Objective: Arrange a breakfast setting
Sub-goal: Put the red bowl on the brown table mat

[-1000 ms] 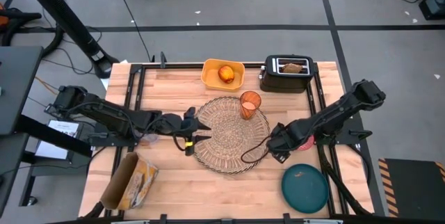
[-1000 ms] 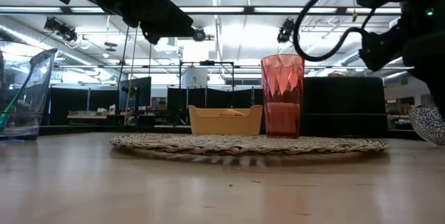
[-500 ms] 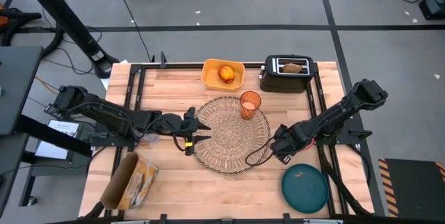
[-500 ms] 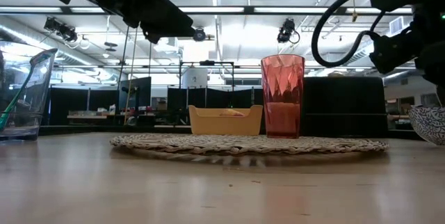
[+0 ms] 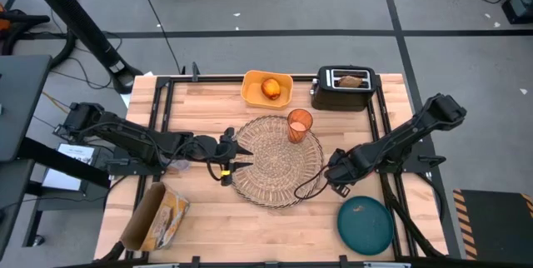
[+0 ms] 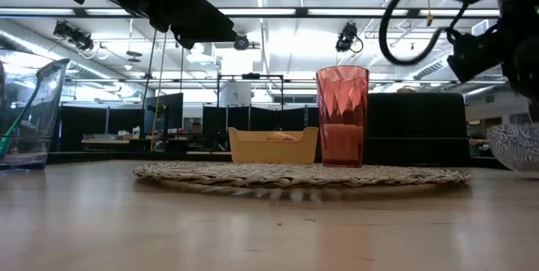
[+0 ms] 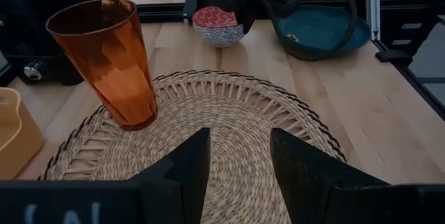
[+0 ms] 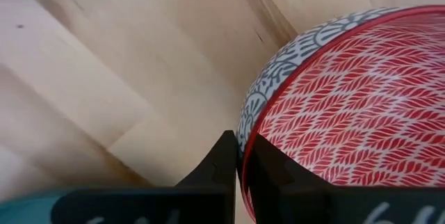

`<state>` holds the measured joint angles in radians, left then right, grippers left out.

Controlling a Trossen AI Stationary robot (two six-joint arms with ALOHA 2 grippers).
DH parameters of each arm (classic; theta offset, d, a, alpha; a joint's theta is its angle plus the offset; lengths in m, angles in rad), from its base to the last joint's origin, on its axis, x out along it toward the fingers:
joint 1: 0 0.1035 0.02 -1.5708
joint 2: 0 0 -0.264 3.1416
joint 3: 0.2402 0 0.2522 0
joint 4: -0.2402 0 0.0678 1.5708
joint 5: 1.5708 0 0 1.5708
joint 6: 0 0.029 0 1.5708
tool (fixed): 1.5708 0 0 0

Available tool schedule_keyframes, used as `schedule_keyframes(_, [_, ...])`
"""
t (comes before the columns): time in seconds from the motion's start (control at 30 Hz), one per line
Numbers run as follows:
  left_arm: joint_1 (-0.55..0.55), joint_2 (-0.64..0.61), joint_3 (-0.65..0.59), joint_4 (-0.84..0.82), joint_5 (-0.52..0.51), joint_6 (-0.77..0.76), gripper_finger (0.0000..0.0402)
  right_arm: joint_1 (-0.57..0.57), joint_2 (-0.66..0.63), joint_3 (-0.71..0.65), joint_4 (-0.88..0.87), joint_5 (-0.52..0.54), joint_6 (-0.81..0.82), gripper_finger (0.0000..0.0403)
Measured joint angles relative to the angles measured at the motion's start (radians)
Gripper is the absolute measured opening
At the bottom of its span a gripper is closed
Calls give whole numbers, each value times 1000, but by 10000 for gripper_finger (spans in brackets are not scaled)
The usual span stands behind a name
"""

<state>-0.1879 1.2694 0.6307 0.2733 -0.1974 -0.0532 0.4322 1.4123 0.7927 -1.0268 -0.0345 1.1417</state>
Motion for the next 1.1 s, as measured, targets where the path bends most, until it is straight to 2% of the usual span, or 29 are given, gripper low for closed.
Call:
schedule_keyframes(0.13, [0, -22, 1, 5, 0, 12, 160, 30, -13, 59, -59, 23, -28, 22])
schedule_keyframes(0.5, [-6, -110, 1, -68, 0, 38, 160, 176, -8, 198, -66, 121, -285, 22])
schedule_keyframes(0.77, [-8, -141, 0, -95, 8, 157, 160, 282, -7, 218, 32, 131, -688, 22])
schedule_keyframes(0.93, [-8, -142, 0, -93, 27, 178, 160, 278, -7, 218, 122, 229, -853, 22])
schedule_keyframes(1.1, [-6, -193, 0, -129, 27, 170, 160, 245, -7, 218, 234, 246, -1025, 22])
